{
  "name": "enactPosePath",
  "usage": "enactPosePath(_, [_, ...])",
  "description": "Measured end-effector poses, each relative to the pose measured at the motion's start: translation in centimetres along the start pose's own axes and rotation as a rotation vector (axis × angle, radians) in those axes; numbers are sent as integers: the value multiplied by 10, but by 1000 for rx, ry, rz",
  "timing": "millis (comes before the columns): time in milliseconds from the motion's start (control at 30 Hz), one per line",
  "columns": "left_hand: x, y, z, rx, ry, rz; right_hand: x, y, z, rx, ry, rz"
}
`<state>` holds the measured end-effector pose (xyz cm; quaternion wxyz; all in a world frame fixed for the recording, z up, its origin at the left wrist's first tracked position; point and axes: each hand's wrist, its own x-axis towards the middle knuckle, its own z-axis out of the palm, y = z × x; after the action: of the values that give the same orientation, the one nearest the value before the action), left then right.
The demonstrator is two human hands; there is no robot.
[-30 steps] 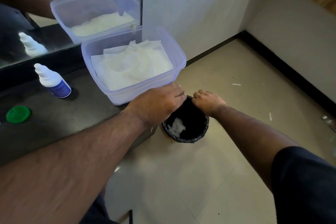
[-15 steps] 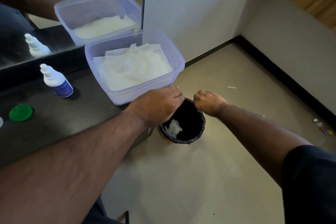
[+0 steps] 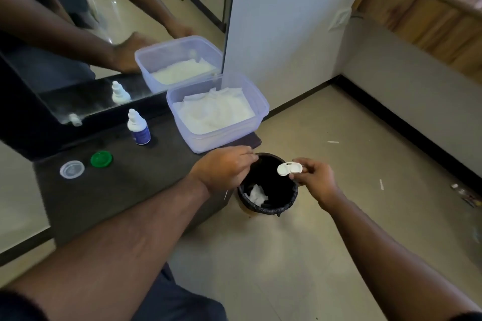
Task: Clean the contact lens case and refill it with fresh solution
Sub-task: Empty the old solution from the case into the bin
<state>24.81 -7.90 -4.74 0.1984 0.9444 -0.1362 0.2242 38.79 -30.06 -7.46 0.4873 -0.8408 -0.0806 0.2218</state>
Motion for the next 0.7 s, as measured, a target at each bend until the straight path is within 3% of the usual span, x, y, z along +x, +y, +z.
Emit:
enactPosePath(133, [-41,18,-10,-143,121,-243,-43,-22,13,225,-159,-21])
enactPosePath(267, [-83,35,-39,-280,229,-504,-79,-50,48,299,-299,-70])
enactPosePath(433, [-131,41,-80,-364,263,-739,-113,-88,103,298,-444,-135])
enactPosePath(567, [-131,36,-109,-637,476,-1014,-122,-112,136,176,-505,-269])
enactPosePath(633, [-127,30,-121,-777,418,-1103,-122,-120,148,90,-523,-352])
enactPosePath(700, [-126,22,-129,-770,280,-1131,-122,-125,157,26,-542,-434])
